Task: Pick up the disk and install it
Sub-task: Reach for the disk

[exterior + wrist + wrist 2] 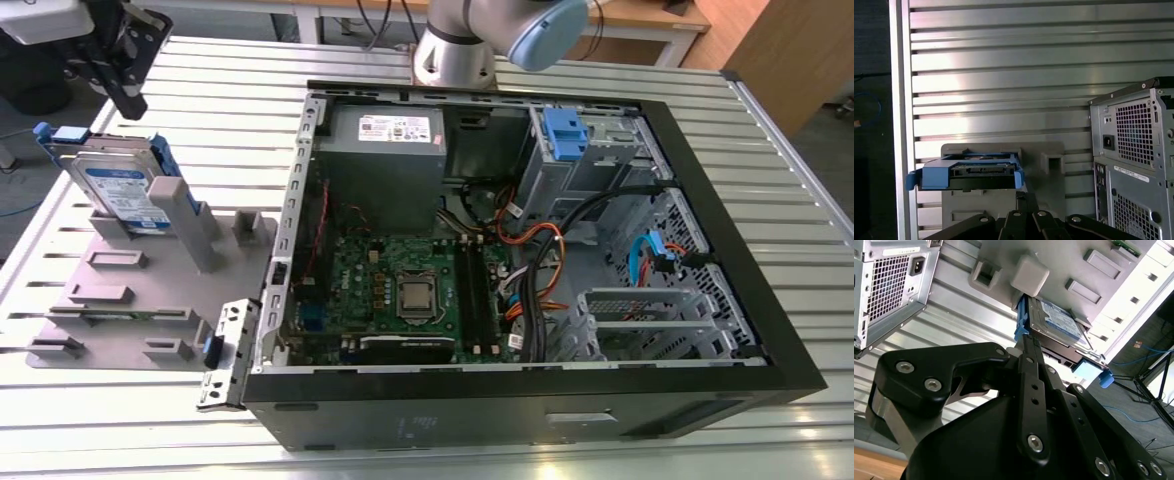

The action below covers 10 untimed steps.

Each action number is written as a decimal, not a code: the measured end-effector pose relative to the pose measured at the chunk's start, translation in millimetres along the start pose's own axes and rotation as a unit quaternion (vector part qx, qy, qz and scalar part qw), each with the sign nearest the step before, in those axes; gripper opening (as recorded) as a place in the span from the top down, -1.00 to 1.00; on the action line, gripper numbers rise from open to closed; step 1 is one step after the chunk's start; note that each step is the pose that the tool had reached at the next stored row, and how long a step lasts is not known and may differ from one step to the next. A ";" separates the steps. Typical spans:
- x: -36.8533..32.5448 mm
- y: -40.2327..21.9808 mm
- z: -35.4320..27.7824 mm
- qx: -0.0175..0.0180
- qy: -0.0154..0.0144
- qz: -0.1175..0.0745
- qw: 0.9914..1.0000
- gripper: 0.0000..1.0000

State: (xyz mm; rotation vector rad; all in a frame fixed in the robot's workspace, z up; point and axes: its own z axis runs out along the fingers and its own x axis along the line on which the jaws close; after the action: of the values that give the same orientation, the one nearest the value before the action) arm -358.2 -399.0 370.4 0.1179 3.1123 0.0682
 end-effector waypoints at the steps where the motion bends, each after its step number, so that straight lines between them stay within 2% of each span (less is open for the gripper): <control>1: 1.1 -0.1 0.2 0.000 0.000 0.000 1.000 0.79; 10: 8.6 -0.7 1.6 0.000 0.000 0.000 1.000 0.79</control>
State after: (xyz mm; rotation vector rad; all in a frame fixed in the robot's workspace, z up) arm -366.8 -398.9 368.5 0.1180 3.1123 0.0682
